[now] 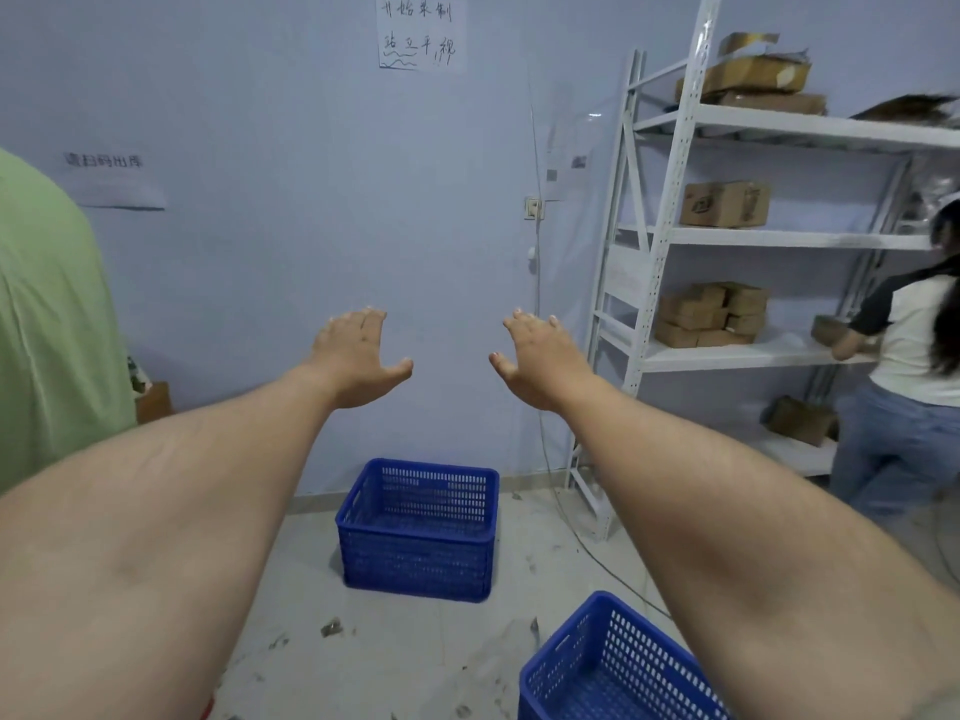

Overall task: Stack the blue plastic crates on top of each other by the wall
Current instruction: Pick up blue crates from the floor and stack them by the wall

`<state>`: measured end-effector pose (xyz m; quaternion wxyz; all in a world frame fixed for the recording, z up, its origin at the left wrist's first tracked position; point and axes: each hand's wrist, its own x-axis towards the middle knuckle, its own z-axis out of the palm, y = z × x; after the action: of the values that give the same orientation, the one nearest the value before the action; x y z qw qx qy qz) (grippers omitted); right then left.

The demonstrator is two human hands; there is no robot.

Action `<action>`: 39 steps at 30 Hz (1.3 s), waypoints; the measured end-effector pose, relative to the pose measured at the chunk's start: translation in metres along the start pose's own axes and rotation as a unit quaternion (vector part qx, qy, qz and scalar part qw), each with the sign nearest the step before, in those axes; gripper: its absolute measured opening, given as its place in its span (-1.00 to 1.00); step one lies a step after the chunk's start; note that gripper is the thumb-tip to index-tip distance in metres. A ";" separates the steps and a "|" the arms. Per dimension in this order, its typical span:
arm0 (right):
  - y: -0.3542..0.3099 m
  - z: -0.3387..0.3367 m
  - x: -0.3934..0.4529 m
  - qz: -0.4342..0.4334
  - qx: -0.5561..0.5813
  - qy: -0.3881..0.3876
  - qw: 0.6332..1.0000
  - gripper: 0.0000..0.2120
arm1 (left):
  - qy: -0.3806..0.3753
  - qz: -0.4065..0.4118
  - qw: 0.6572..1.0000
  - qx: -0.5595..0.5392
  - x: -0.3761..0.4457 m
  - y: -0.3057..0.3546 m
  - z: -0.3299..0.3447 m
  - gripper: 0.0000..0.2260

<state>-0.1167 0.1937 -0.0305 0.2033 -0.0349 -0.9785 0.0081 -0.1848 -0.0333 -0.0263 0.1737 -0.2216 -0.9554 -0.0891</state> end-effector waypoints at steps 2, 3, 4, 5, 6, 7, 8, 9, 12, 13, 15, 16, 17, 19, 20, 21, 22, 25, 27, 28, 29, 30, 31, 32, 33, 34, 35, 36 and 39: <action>-0.007 0.010 0.023 0.005 0.003 0.002 1.000 -0.41 | 0.007 0.015 1.000 -0.003 0.021 -0.012 0.005 -0.29; -0.010 0.015 0.033 0.007 0.008 0.006 1.000 -0.42 | 0.016 0.026 1.000 -0.001 0.032 -0.018 0.009 -0.31; -0.013 0.021 0.043 0.010 0.014 0.013 1.000 -0.43 | 0.025 0.038 0.999 0.001 0.043 -0.025 0.014 -0.33; -0.015 0.026 0.050 0.011 0.023 0.024 0.999 -0.45 | 0.029 0.050 0.998 -0.001 0.053 -0.031 0.018 -0.35; -0.016 0.031 0.058 0.012 0.036 0.037 0.999 -0.47 | 0.029 0.061 0.998 -0.004 0.063 -0.038 0.023 -0.37; -0.016 0.037 0.064 0.014 0.051 0.046 0.998 -0.50 | 0.024 0.070 0.997 -0.007 0.073 -0.043 0.028 -0.39; -0.015 0.043 0.070 0.018 0.063 0.048 0.997 -0.52 | 0.020 0.075 0.997 -0.010 0.082 -0.047 0.034 -0.40; -0.013 0.049 0.075 0.024 0.070 0.041 0.996 -0.52 | 0.013 0.078 0.997 -0.013 0.091 -0.049 0.041 -0.41; 0.000 0.073 0.100 0.056 0.085 -0.005 0.995 -0.51 | -0.040 0.059 0.997 -0.039 0.118 -0.052 0.064 -0.46; 0.006 0.083 0.109 0.069 0.094 -0.022 0.993 -0.50 | -0.066 0.044 0.995 -0.055 0.127 -0.053 0.075 -0.47; 0.015 0.107 0.126 0.085 0.110 -0.064 0.988 -0.50 | -0.107 0.010 0.989 -0.098 0.146 -0.054 0.101 -0.49; 0.020 0.120 0.134 0.088 0.114 -0.087 0.986 -0.50 | -0.120 -0.010 0.985 -0.121 0.155 -0.056 0.115 -0.48; 0.025 0.135 0.143 0.090 0.117 -0.108 0.983 -0.50 | -0.130 -0.030 0.981 -0.141 0.165 -0.057 0.130 -0.48; 0.037 0.166 0.163 0.093 0.129 -0.151 0.976 -0.50 | -0.150 -0.064 0.972 -0.172 0.185 -0.057 0.159 -0.47; 0.044 0.183 0.175 0.097 0.138 -0.169 0.971 -0.51 | -0.161 -0.077 0.967 -0.179 0.195 -0.057 0.173 -0.46; 0.051 0.201 0.188 0.103 0.150 -0.181 0.967 -0.52 | -0.170 -0.087 0.964 -0.184 0.207 -0.057 0.188 -0.46; 0.057 0.219 0.200 0.109 0.168 -0.190 0.961 -0.53 | -0.179 -0.097 0.961 -0.188 0.218 -0.056 0.204 -0.46; 0.071 0.277 0.231 0.142 0.257 -0.202 0.934 -0.62 | -0.195 -0.148 0.943 -0.227 0.243 -0.056 0.248 -0.61; 0.073 0.317 0.240 0.196 0.359 -0.222 0.885 -0.73 | -0.201 -0.196 0.914 -0.292 0.249 -0.062 0.282 -0.88; 0.072 0.335 0.240 0.236 0.412 -0.230 0.849 -0.80 | -0.194 -0.227 0.897 -0.324 0.248 -0.067 0.300 -0.91; 0.070 0.353 0.241 0.276 0.462 -0.230 0.811 -0.88 | -0.183 -0.271 0.877 -0.353 0.246 -0.074 0.320 -0.86; 0.069 0.369 0.242 0.314 0.504 -0.224 0.773 -0.89 | -0.171 -0.318 0.852 -0.379 0.241 -0.081 0.336 -0.81; 0.068 0.384 0.241 0.349 0.531 -0.224 0.739 -0.86 | -0.163 -0.364 0.825 -0.399 0.234 -0.087 0.349 -0.79; 0.066 0.399 0.240 0.377 0.549 -0.234 0.708 -0.85 | -0.157 -0.404 0.799 -0.416 0.227 -0.094 0.361 -0.80; 0.065 0.415 0.237 0.398 0.562 -0.254 0.680 -0.86 | -0.152 -0.441 0.771 -0.433 0.221 -0.100 0.371 -0.82; 0.064 0.431 0.235 0.415 0.574 -0.276 0.650 -0.86 | -0.144 -0.474 0.744 -0.449 0.218 -0.107 0.382 -0.83; 0.064 0.448 0.233 0.433 0.585 -0.295 0.619 -0.84 | -0.137 -0.505 0.715 -0.464 0.216 -0.114 0.394 -0.84; 0.064 0.464 0.234 0.450 0.594 -0.306 0.593 -0.82 | -0.131 -0.532 0.686 -0.478 0.216 -0.122 0.408 -0.84; 0.059 0.506 0.245 0.499 0.603 -0.310 0.540 -0.84 | -0.146 -0.593 0.585 -0.533 0.221 -0.147 0.450 -0.83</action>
<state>-0.5385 0.2692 -0.3986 -0.1765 -0.3815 -0.5691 0.7067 -0.5688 0.0346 -0.3735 -0.2091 0.3310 -0.6685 -0.6323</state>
